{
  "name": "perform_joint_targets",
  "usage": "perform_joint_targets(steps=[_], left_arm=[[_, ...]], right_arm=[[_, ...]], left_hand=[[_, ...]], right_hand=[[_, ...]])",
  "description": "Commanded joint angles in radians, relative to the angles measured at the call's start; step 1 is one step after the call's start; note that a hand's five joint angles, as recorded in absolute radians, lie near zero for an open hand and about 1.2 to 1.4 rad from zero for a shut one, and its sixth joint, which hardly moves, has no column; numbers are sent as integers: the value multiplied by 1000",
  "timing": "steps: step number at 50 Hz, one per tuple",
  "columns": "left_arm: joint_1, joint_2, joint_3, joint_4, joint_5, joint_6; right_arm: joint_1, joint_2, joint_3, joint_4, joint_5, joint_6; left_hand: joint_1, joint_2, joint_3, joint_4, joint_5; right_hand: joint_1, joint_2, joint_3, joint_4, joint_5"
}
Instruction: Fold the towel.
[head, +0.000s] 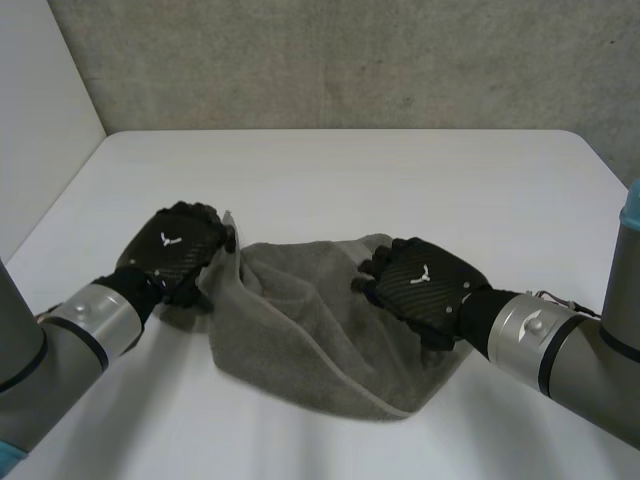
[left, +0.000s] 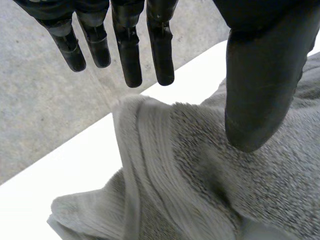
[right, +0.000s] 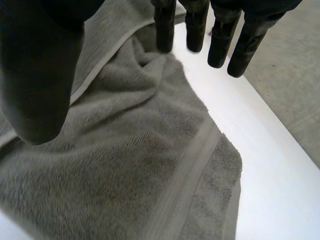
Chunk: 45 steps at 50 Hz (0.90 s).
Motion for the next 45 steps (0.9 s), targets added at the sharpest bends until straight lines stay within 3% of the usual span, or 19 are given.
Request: perform_joint_targets(steps=[1, 3, 13, 20, 28, 45], left_arm=[[-10, 39, 67, -62, 3, 1], [-16, 38, 86, -76, 7, 3], [-30, -67, 242, -182, 84, 46], [-13, -223, 403, -367, 126, 245], [-13, -355, 554, -493, 122, 339], [-10, -387, 609, -515, 109, 355]], right_arm=[[-27, 0, -10, -13, 8, 168], [-44, 1, 0, -11, 6, 229], [-108, 0, 46, -7, 3, 244], [-138, -2, 78, -7, -9, 241], [-153, 3, 108, -14, -14, 240], [-153, 27, 127, -16, -14, 215]], left_hand=[[-79, -83, -48, -54, -57], [-82, -86, -48, -54, -60], [-85, -89, -48, -54, -63], [-102, -106, -48, -54, -80], [-152, -156, -48, -54, -130], [-182, -186, -48, -54, -160]], right_hand=[[-128, -119, -47, -76, -65], [-128, -119, -47, -76, -65], [-128, -119, -47, -76, -65], [-128, -119, -47, -76, -65], [-128, -119, -47, -76, -65], [-128, -119, -47, -76, -65]])
